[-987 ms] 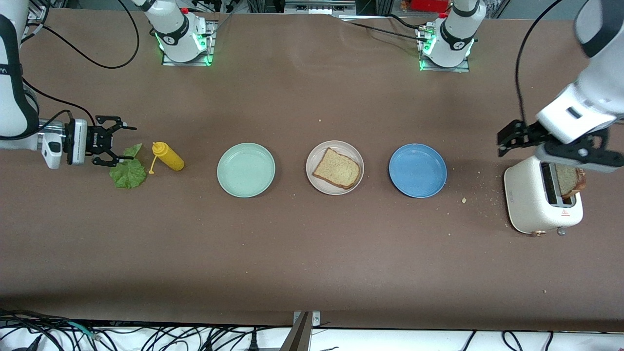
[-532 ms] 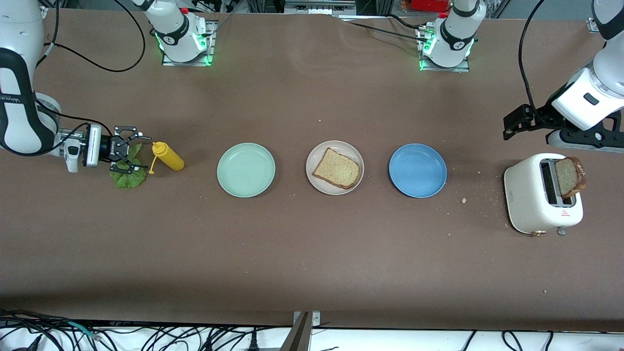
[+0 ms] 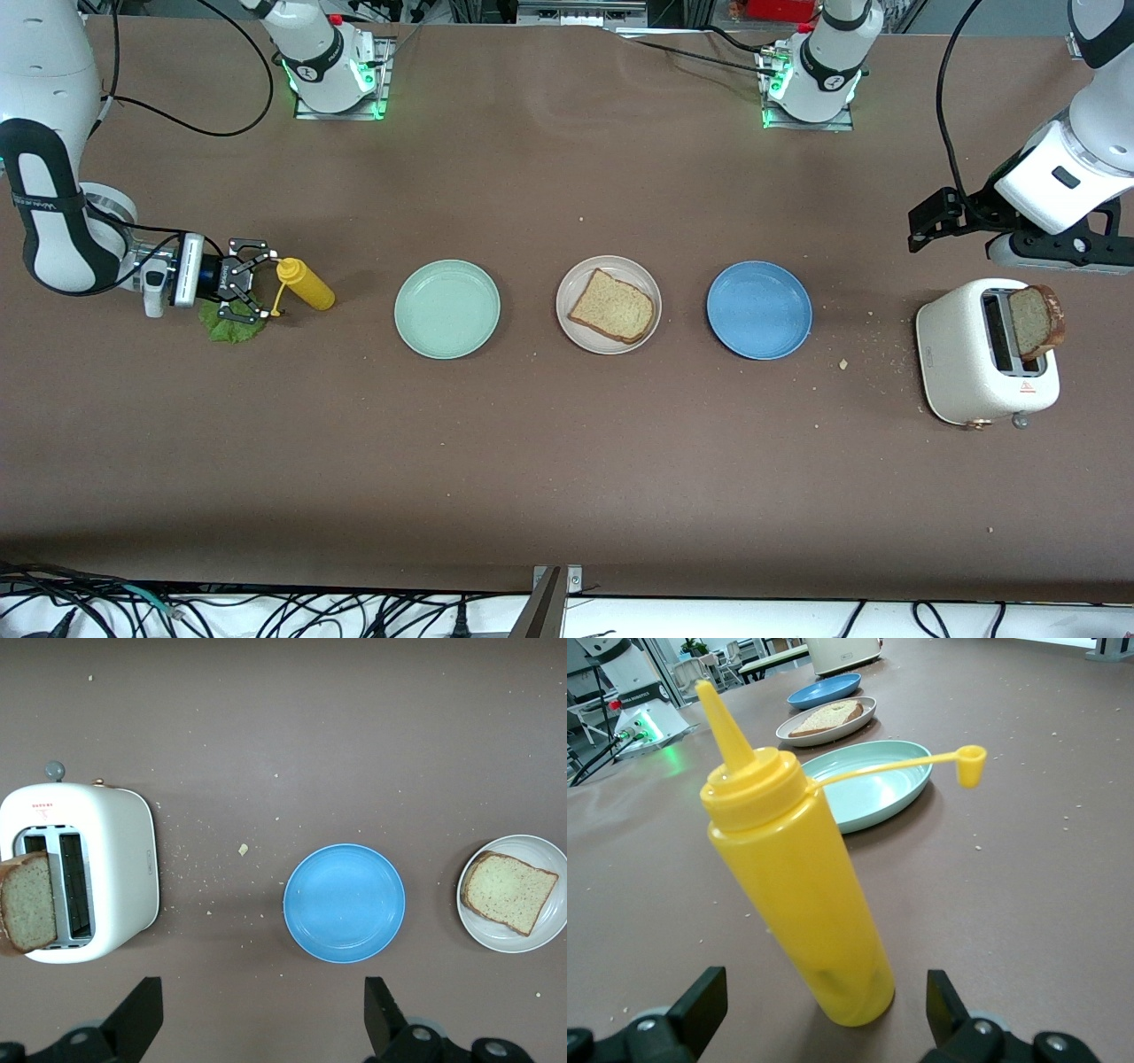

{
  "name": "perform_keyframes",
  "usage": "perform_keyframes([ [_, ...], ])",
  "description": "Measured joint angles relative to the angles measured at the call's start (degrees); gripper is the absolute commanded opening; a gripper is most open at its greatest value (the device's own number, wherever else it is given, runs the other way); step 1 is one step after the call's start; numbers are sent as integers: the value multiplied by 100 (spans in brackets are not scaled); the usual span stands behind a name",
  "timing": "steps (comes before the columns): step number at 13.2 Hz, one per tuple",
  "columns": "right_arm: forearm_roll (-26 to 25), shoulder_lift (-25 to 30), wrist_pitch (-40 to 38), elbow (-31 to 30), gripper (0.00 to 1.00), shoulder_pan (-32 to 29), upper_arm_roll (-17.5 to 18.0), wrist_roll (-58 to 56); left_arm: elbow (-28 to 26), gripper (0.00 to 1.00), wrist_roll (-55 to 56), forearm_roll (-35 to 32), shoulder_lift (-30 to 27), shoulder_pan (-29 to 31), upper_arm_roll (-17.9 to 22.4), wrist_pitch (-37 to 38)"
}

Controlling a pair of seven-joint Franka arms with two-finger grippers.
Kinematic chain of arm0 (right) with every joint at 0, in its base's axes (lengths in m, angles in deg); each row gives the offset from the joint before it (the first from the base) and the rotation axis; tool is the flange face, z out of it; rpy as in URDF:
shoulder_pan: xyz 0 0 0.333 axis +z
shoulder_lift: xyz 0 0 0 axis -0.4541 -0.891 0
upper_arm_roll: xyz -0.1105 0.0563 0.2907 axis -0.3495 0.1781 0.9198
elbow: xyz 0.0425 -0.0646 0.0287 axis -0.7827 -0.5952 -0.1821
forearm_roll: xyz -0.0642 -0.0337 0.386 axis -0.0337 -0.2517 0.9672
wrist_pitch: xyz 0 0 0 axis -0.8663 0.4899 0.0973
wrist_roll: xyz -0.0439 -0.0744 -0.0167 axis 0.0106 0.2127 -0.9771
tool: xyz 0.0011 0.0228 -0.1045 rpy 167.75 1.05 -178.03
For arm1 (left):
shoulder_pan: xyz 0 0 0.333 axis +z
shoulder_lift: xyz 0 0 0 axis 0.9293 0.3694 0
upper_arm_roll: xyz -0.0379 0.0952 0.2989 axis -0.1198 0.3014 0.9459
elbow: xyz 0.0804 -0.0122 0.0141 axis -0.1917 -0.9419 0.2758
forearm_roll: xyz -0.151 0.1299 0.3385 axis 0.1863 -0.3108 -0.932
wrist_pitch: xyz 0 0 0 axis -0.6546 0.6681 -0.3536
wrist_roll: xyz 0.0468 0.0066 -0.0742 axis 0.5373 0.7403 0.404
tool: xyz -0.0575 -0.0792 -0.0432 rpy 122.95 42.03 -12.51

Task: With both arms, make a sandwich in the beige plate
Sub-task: 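Close the right gripper around the yellow squeeze bottle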

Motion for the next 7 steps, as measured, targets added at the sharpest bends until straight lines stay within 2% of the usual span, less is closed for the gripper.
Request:
perform_keyframes([
  [5,201,-208,-125,0,99,10,147,-81,0,100,0,0,-11,7,7,25],
  [6,240,-228,-126,0,98,12,160,-86,0,100,0,0,-14,9,8,25],
  [7,296,-245,-130,0,89,15,168,-98,0,100,0,0,-18,9,8,25],
])
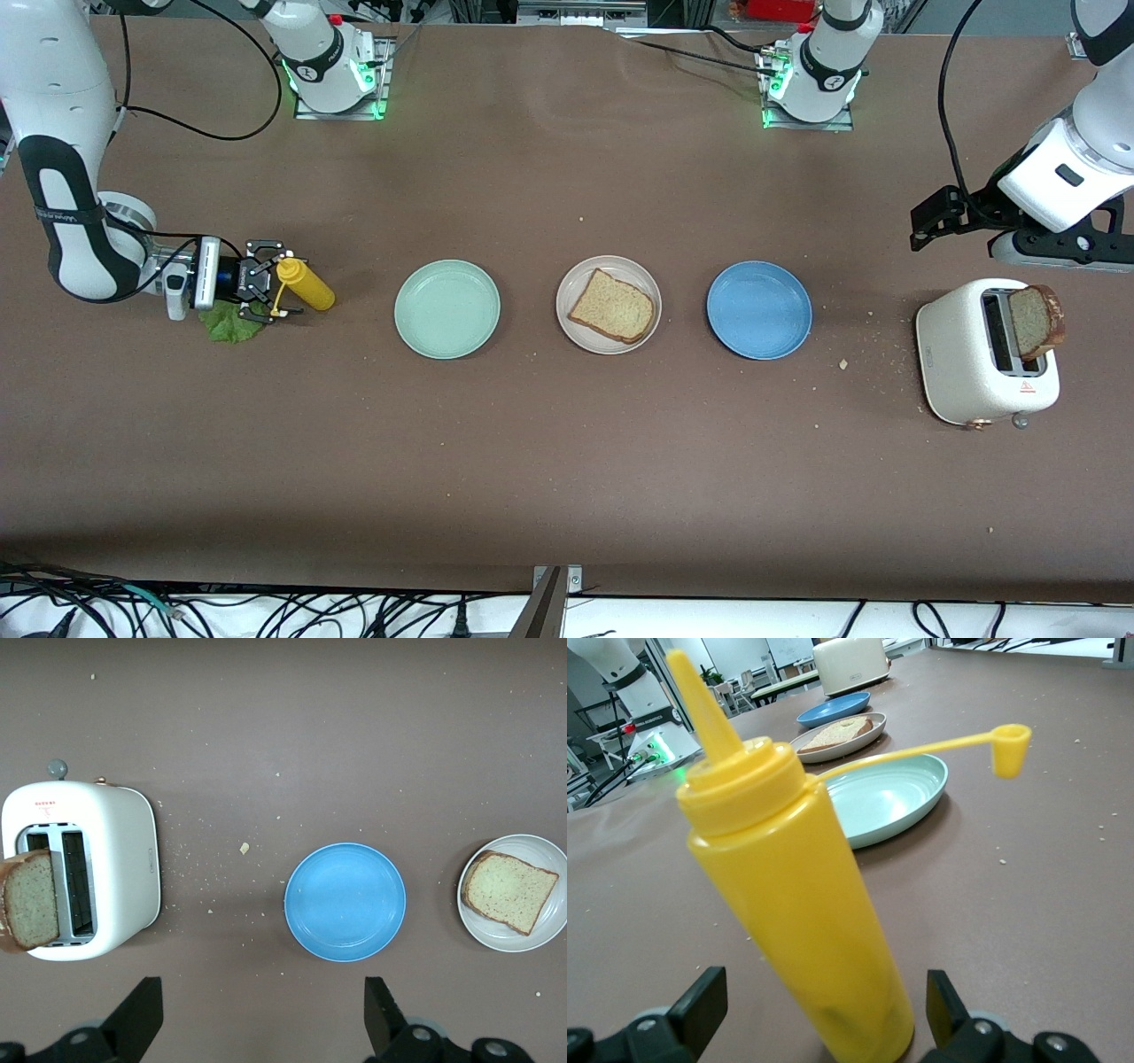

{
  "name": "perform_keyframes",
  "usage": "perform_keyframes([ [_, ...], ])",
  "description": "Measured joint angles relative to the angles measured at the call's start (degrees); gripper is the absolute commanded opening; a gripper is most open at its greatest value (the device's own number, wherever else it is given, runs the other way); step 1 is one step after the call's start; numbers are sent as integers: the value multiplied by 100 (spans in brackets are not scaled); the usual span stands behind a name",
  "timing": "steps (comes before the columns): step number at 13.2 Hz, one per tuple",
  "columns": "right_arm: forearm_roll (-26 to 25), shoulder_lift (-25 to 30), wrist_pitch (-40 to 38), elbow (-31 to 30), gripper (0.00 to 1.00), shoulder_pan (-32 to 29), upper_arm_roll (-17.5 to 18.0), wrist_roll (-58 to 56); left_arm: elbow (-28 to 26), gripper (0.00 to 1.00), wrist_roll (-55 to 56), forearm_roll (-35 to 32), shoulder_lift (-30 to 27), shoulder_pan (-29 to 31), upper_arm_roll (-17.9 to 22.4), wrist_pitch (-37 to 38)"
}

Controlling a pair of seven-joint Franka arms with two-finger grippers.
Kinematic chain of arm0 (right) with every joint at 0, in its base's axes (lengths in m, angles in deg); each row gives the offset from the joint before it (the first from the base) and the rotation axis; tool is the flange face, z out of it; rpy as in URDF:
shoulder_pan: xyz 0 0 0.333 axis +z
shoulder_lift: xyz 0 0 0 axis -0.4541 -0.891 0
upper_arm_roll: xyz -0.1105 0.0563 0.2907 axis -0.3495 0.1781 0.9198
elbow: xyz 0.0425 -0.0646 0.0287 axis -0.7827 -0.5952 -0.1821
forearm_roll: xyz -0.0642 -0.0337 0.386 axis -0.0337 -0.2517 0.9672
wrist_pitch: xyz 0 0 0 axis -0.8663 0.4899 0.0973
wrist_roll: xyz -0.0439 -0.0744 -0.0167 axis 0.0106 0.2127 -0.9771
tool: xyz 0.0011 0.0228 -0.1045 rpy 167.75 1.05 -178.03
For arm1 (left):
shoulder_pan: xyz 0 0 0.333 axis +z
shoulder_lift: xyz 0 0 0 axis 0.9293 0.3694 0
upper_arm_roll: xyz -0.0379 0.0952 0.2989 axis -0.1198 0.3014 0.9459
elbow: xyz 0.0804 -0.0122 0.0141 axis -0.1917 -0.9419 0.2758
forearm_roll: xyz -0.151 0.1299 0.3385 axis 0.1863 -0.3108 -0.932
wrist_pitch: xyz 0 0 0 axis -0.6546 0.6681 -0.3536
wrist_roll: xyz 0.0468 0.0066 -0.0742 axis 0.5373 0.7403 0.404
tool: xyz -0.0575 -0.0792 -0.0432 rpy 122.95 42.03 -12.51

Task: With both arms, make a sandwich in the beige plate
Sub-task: 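Close the right gripper around the yellow squeeze bottle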

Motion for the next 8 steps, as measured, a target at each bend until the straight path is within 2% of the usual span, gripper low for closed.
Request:
perform_keyframes([
  [1,48,-11,-4,0,87,4,29,-6,0,100,0,0,-4,0,0,0],
  [3,110,-24,1,0,76,24,94,-9,0,100,0,0,-8,0,0,0],
  [4,116,-34,4,0,58,35,102,-9,0,100,0,0,-10,0,0,0],
  [6,123,-48,18,2,16,42,102,-13,0,100,0,0,-13,0,0,0],
  [7,128,-49,35,8,0,42,102,-19,0,100,0,0,-15,0,0,0],
  [8,129,-47,41,30,0,42,102,-22,0,100,0,0,-15,0,-1,0],
])
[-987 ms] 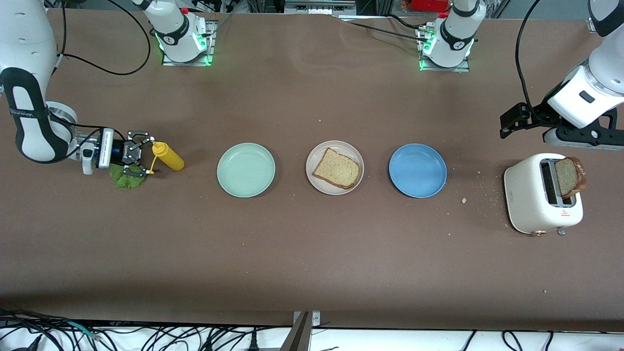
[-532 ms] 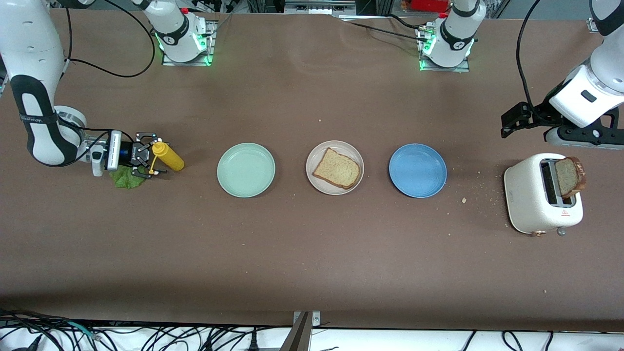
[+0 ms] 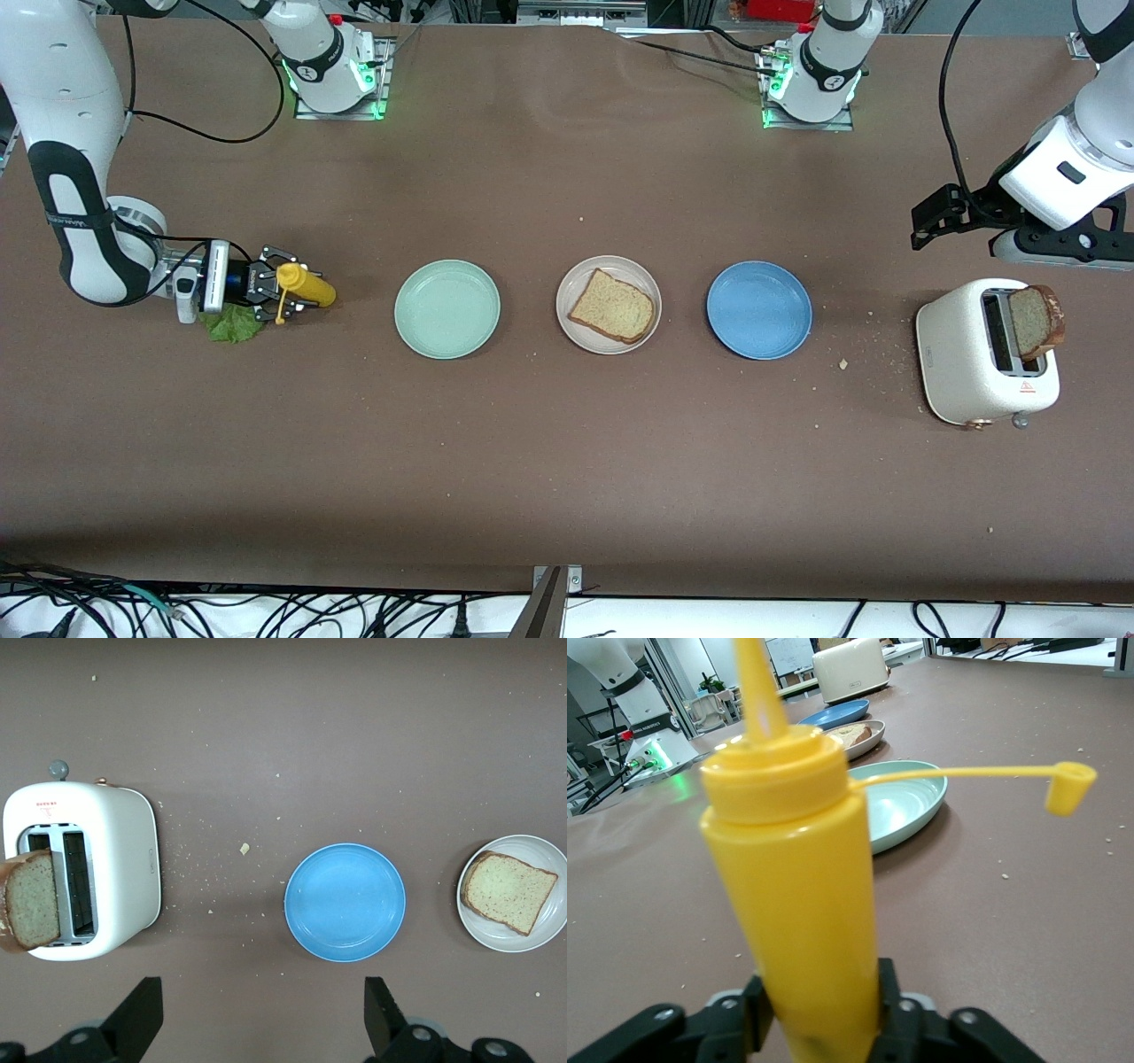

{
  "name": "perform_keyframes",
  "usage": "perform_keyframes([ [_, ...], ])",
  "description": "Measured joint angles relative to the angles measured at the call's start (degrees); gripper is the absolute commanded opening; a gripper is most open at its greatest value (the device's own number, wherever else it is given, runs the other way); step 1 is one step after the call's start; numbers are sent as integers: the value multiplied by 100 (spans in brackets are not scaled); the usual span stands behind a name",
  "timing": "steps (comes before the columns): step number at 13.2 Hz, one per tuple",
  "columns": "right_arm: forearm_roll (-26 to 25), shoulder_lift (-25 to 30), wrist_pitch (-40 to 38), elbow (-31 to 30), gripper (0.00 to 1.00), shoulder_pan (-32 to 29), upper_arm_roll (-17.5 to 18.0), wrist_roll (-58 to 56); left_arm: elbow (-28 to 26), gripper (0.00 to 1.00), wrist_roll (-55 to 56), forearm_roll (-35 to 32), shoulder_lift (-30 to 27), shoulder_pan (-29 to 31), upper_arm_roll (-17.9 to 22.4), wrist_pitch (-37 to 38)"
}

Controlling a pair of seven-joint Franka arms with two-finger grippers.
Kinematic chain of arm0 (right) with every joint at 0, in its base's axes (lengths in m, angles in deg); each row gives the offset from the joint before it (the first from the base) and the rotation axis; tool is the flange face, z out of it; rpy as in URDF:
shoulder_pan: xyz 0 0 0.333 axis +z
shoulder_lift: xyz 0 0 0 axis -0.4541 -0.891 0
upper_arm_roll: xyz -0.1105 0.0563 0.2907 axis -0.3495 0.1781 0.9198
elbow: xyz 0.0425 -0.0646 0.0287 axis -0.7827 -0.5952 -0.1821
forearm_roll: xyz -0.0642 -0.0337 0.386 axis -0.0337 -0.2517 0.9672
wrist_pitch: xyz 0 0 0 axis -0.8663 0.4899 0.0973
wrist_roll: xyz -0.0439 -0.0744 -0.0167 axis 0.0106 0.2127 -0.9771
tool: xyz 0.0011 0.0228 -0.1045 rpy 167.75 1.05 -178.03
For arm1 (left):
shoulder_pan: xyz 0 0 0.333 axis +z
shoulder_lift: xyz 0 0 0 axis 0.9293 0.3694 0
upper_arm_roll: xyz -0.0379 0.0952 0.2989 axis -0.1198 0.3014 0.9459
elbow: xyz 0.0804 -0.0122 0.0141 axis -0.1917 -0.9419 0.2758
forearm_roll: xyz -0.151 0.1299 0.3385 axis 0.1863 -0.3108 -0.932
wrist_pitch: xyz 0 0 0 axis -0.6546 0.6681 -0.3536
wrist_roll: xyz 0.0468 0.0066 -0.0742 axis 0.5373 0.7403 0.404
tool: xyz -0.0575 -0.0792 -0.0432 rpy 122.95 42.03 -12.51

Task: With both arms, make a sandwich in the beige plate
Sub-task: 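Close the right gripper around the yellow squeeze bottle, then lift the yellow bottle with the right gripper and carry it over the beige plate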

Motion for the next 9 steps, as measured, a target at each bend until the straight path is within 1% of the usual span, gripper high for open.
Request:
perform_keyframes([
  [2,10,5,121,157,0,24,0,5,0,100,0,0,-1,-2,-6,0],
  [4,16,61,368,441,0,144,-1,306,0,100,0,0,-2,-4,-7,0],
  [6,-53,225,698,687,0,386,-3,867,0,100,0,0,-3,-7,-8,0],
  [9,-354,550,1392,852,0,932,-3,1614,0,100,0,0,-3,-8,-8,0],
])
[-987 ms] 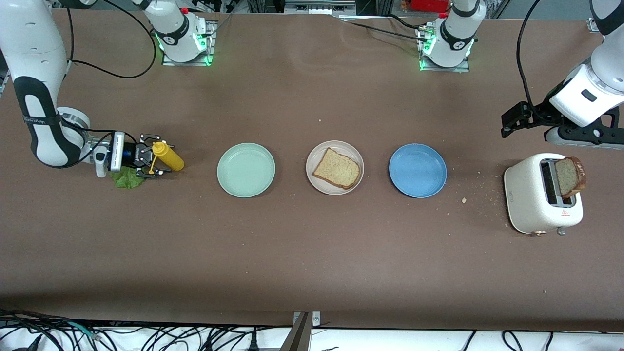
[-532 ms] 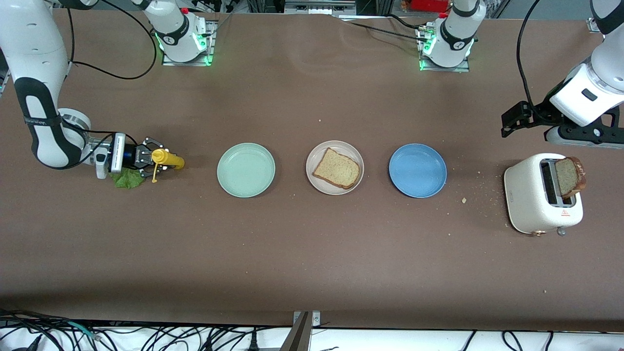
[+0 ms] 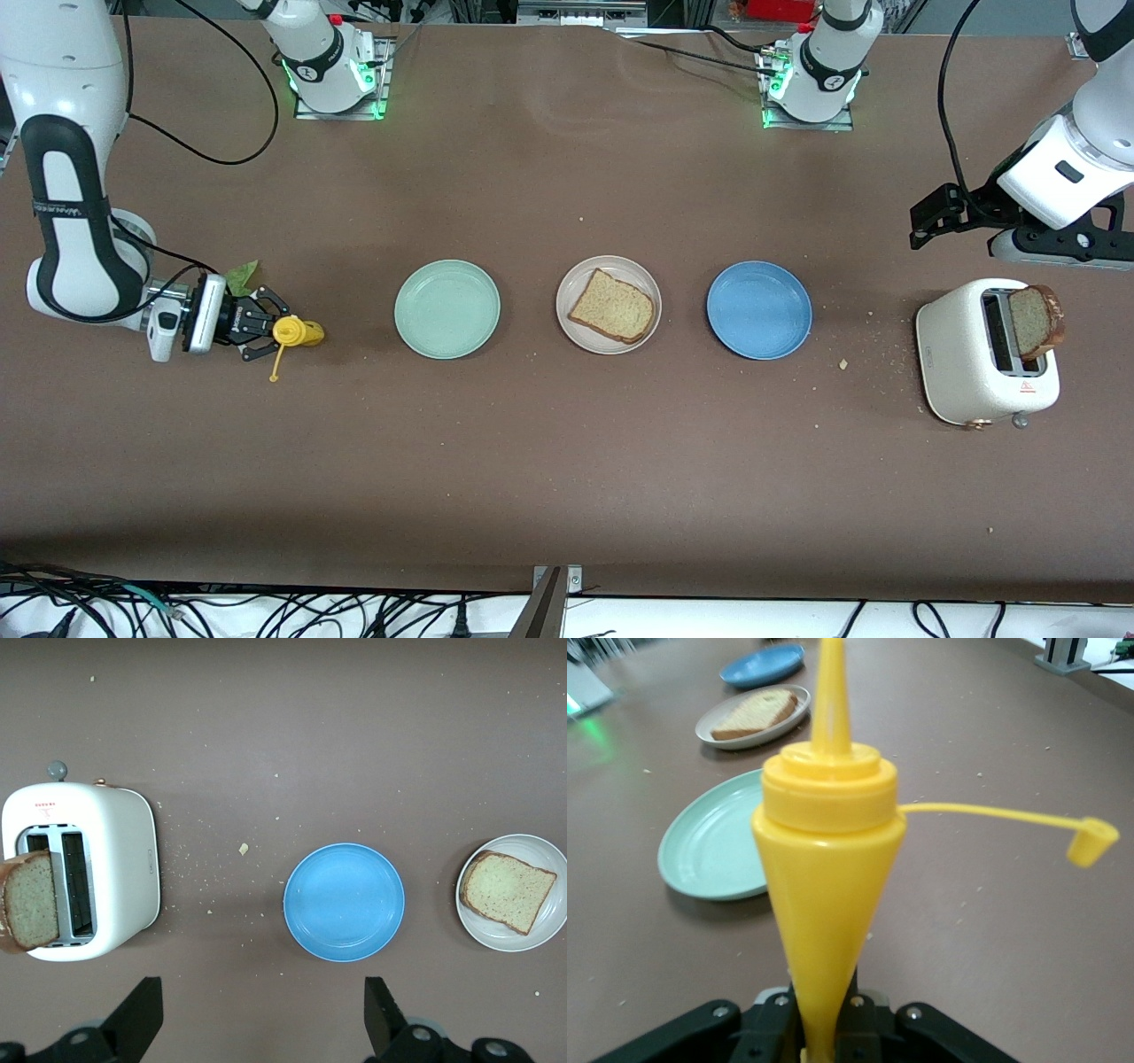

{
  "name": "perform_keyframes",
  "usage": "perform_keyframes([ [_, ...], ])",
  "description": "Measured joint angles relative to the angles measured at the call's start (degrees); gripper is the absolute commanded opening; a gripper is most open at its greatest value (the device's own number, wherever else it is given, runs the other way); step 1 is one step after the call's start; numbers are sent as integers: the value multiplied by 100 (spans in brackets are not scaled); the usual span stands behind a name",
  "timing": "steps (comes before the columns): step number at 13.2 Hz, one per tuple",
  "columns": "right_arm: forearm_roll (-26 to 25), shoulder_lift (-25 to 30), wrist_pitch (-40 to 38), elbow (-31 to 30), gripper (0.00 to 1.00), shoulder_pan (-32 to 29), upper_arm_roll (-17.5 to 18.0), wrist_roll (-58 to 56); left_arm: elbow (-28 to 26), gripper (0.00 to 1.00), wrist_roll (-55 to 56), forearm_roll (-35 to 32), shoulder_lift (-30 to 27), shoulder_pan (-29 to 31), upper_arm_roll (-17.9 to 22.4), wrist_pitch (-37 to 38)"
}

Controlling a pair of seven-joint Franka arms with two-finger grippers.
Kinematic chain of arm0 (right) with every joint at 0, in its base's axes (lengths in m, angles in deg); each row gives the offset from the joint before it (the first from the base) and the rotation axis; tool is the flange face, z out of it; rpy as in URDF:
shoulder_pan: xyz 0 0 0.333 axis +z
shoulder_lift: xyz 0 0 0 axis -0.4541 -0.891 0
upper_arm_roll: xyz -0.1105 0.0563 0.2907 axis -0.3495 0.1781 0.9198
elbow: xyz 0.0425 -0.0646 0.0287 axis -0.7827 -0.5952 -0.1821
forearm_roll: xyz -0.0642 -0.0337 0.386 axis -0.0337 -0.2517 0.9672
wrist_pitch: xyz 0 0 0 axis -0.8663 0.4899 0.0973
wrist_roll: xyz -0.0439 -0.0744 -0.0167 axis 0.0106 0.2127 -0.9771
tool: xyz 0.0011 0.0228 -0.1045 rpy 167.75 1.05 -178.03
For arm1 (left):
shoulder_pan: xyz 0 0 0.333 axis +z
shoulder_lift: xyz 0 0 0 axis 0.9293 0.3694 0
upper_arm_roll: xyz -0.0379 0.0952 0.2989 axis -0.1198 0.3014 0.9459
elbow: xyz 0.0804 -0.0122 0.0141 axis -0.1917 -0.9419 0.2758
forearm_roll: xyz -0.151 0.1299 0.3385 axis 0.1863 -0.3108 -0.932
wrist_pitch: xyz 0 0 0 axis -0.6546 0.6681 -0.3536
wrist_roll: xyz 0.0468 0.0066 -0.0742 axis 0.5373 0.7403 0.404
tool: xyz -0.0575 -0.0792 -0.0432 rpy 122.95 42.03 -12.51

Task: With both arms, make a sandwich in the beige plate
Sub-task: 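Lift the yellow bottle with the right gripper and carry it over the beige plate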

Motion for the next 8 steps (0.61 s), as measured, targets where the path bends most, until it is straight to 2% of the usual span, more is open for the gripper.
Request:
perform_keyframes([
  [4,-688,377,1059,34,0,895,3,1121,0,100,0,0,0,-1,0,0],
  [8,-1984,644,1822,200,0,1824,12,2754,0,100,0,0,-1,-1,-1,0],
])
